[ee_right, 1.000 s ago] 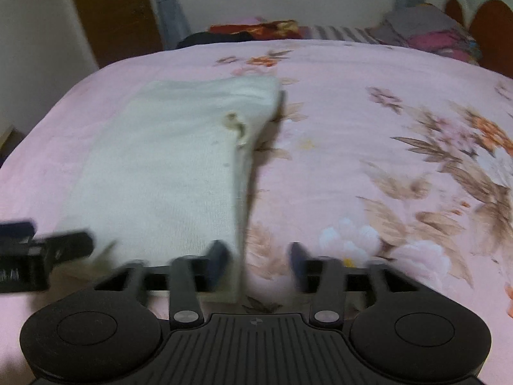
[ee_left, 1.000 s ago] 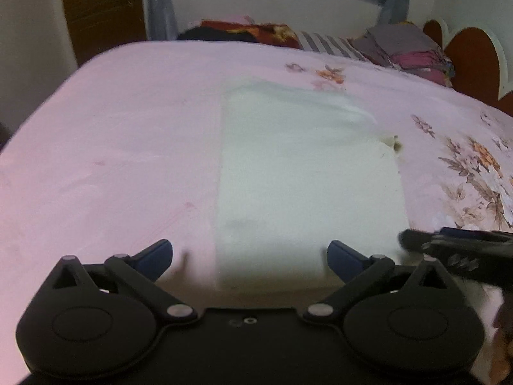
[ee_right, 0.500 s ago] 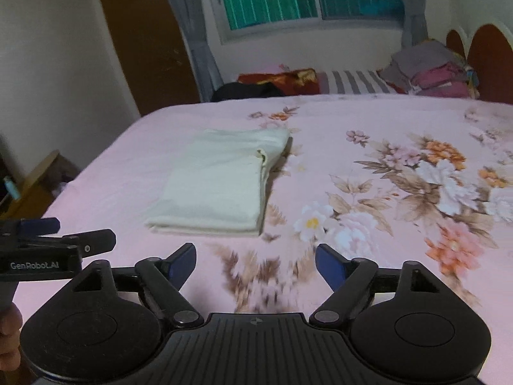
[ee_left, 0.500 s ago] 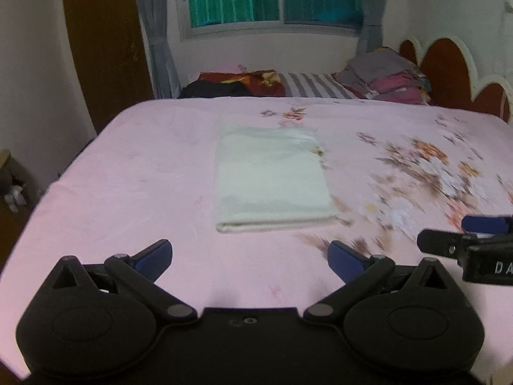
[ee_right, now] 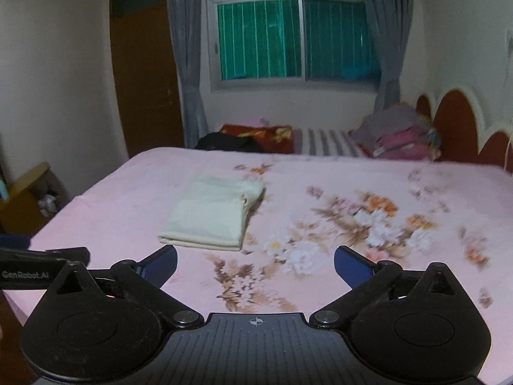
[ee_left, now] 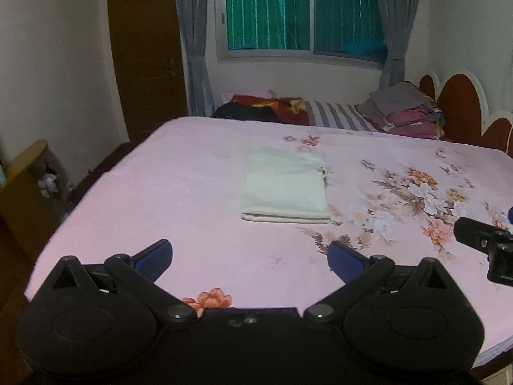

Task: Fold small clothes

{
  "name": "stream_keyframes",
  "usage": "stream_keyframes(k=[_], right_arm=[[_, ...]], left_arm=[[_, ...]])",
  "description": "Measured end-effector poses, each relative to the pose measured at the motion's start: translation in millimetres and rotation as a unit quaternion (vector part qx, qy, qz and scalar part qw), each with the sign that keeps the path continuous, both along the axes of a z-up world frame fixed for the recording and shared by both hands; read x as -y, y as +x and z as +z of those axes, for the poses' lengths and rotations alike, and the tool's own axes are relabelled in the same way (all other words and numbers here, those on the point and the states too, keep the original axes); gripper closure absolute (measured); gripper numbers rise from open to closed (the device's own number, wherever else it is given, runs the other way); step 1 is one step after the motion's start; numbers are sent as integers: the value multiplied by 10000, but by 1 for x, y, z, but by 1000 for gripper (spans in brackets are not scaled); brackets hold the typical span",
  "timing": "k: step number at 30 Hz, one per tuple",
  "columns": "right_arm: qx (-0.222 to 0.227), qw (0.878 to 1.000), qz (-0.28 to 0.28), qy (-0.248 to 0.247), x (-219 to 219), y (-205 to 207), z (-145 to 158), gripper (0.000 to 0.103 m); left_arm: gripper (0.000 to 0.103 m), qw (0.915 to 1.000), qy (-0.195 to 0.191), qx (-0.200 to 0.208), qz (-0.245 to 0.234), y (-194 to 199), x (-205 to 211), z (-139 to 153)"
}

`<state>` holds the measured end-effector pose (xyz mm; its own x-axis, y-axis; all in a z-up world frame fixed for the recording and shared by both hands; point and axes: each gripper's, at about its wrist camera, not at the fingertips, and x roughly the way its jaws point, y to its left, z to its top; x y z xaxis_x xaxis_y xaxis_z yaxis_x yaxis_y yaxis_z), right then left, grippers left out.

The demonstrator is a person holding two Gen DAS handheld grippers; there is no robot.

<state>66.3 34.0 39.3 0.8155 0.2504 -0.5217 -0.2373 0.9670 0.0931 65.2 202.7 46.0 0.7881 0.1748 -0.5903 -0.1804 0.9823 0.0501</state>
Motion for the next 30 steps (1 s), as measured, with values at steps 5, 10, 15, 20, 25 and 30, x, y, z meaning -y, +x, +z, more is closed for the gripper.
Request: stream_keyframes(k=[5, 10, 15, 20, 25, 30], right_arm=[[160, 9998, -74, 51, 3, -17, 5, 0], [156, 9995, -158, 243, 10, -22, 8, 0], [138, 9991, -251, 322, 13, -24, 9, 0], [169, 9989, -273, 330, 14, -26, 11, 0], [143, 9988, -266, 379, 16, -25, 11, 0], [159, 9989, -231, 376, 15, -24, 11, 0]], left_arm=[[1, 9999, -13, 102, 83, -12, -3, 8], [0, 9998, -18, 162, 147, -17, -5, 12], [0, 9996, -91, 189, 165, -22, -9, 15], [0, 9995, -64, 237, 199, -24, -10, 15], [0, 9994, -107, 220, 242, -24, -11, 15], [0, 9992, -114, 242, 281, -24, -15, 16]])
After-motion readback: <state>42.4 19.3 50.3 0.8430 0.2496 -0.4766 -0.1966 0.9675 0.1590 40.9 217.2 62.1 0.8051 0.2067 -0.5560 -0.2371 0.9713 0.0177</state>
